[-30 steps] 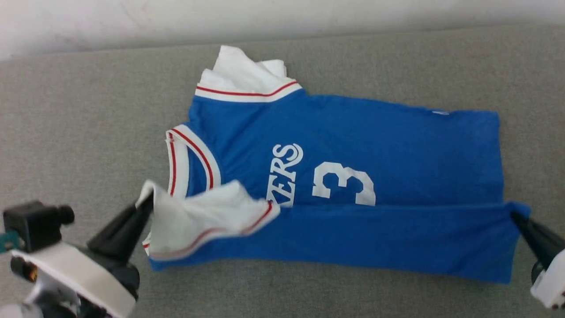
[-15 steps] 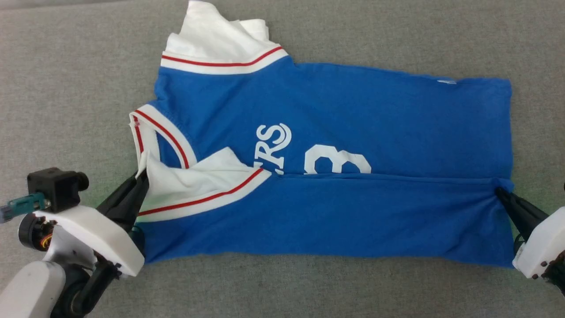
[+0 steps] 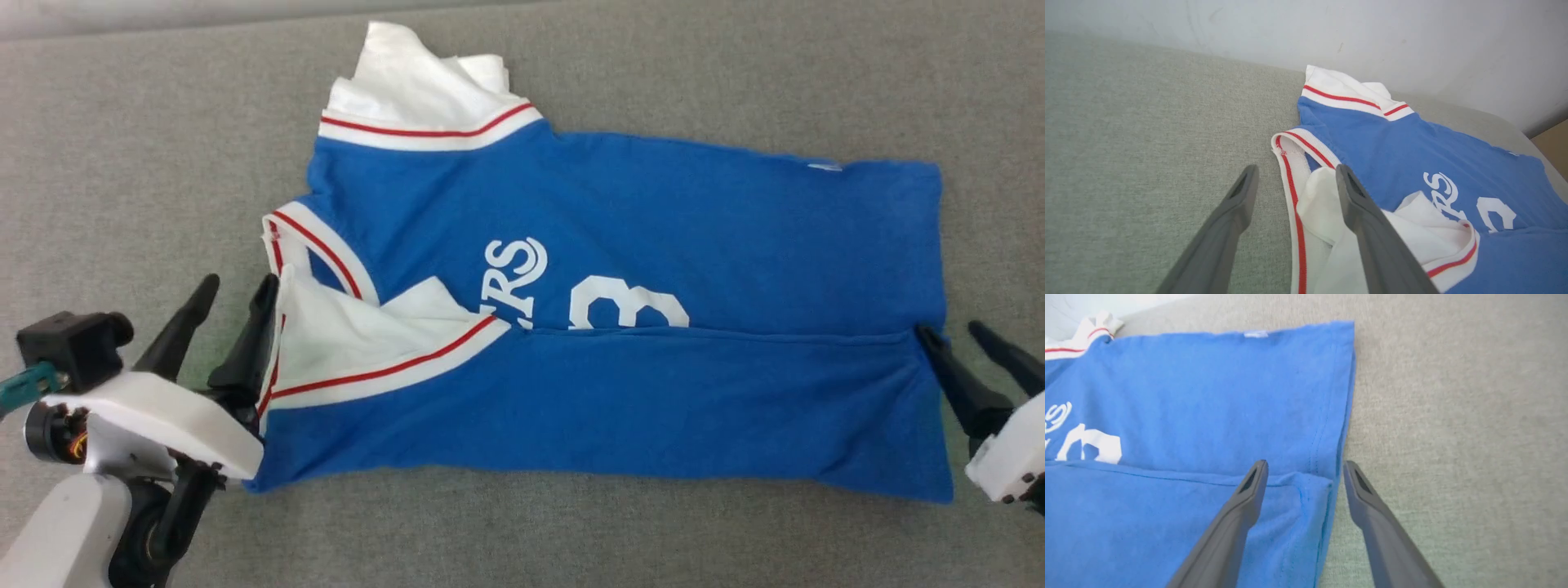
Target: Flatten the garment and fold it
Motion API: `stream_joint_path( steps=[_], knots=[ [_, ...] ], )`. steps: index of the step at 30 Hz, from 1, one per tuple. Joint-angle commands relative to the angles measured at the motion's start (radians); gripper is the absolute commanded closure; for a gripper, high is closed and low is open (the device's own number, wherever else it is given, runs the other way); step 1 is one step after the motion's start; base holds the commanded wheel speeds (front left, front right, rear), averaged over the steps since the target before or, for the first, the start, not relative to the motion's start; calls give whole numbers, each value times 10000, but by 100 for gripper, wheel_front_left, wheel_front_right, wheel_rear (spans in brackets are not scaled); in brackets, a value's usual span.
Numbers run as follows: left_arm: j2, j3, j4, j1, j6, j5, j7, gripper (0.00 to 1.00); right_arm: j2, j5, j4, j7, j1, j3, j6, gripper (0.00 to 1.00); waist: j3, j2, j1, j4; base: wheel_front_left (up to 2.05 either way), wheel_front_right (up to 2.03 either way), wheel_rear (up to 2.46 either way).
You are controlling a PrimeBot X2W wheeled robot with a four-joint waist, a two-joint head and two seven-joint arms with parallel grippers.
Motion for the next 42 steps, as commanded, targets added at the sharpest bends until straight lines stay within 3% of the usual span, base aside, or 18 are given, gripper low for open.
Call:
stream_joint_path(
  steps=[1, 4, 11, 17, 20, 23, 28, 34, 42],
  knots=[
    [-64, 101, -96, 138, 84, -36, -225, 0, 72, -120, -177, -200, 116, -122, -19, 0, -351, 0, 0, 103, 0, 0, 0],
    [-137, 355, -438, 583, 364, 263, -985, 0, 375, -632, -714, -909, 420, -523, -19, 0, -702, 0, 0, 168, 0, 0, 0],
    [-586, 737, -1465, 1948, 1419, 1477, -2642, 0, 2015, -2805, -1693, -2935, 1424, -1619, -19, 0, -1404, 0, 0, 324, 0, 0, 0],
    [-1354, 714, -2144, 3261, 2080, 3184, -2926, 0, 3151, -4345, -1884, -4027, 2148, -1821, -19, 0, -1821, 0, 0, 318, 0, 0, 0],
    [-1741, 616, -2164, 3807, 2292, 3788, -2932, 0, 3356, -4478, -1817, -4234, 2392, -1869, -19, 0, -2000, 0, 0, 344, 0, 0, 0],
    [-1779, 457, -2034, 4013, 2400, 4150, -2921, 0, 3415, -4483, -1788, -4264, 2497, -1911, -19, 0, -2074, 0, 0, 383, 0, 0, 0],
    [-1260, -37, -1940, 3588, 2285, 4562, -1658, 0, 3434, -4506, -1896, -4149, 2345, -1856, -19, 0, -2012, 0, 0, 411, 0, 0, 0],
    [-789, -655, -1929, 2808, 1814, 4496, 319, 0, 3437, -4264, -1872, -4009, 2153, -1666, -19, 0, -1626, 0, 0, 350, 0, 0, 0],
    [-687, -669, -1585, 2632, 2121, 4292, 1651, 0, 3438, -4045, -1608, -4011, 2117, -1541, -19, 0, -1125, 0, 0, 198, 0, 0, 0]
  ],
)
